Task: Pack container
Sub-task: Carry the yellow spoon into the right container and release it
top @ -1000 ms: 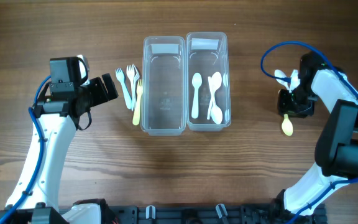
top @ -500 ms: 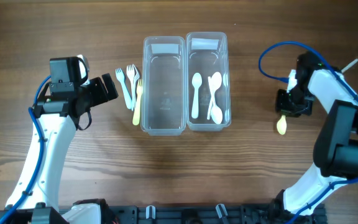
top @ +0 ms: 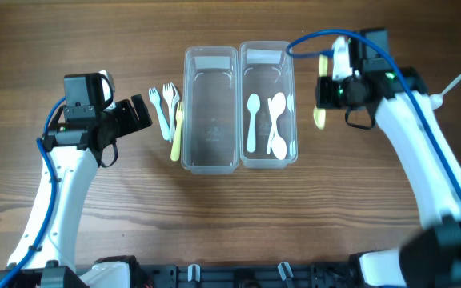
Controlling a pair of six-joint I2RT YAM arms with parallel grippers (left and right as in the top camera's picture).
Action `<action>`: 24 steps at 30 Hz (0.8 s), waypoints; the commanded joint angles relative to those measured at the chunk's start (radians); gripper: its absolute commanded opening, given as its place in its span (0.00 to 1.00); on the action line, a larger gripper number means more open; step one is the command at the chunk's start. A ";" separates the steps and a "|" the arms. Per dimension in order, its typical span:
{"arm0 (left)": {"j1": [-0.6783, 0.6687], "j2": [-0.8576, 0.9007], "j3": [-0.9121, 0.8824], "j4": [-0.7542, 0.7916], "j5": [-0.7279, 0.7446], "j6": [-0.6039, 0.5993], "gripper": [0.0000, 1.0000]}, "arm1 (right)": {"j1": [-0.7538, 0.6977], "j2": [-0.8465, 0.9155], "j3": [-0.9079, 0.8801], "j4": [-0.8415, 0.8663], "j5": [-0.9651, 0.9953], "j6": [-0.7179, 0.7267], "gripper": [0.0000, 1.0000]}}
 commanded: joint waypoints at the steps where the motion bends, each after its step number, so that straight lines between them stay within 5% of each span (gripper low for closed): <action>1: -0.005 0.003 0.021 0.003 -0.013 0.019 1.00 | 0.024 -0.105 0.024 0.037 -0.033 0.094 0.04; 9: -0.005 0.003 0.021 0.003 -0.013 0.019 1.00 | 0.150 -0.015 -0.047 0.151 -0.112 0.172 0.04; 17: -0.005 0.003 0.021 0.004 -0.013 0.019 1.00 | 0.240 0.120 -0.048 0.206 0.023 0.225 0.05; 19: -0.005 0.003 0.021 0.003 -0.013 0.019 1.00 | 0.239 0.115 -0.047 0.217 0.024 0.208 0.19; 22: -0.005 0.003 0.021 0.003 -0.013 0.019 1.00 | 0.239 0.087 -0.036 0.217 0.049 0.180 0.72; 24: -0.005 0.003 0.021 0.003 -0.013 0.019 1.00 | 0.229 0.061 -0.032 0.215 0.089 0.195 0.84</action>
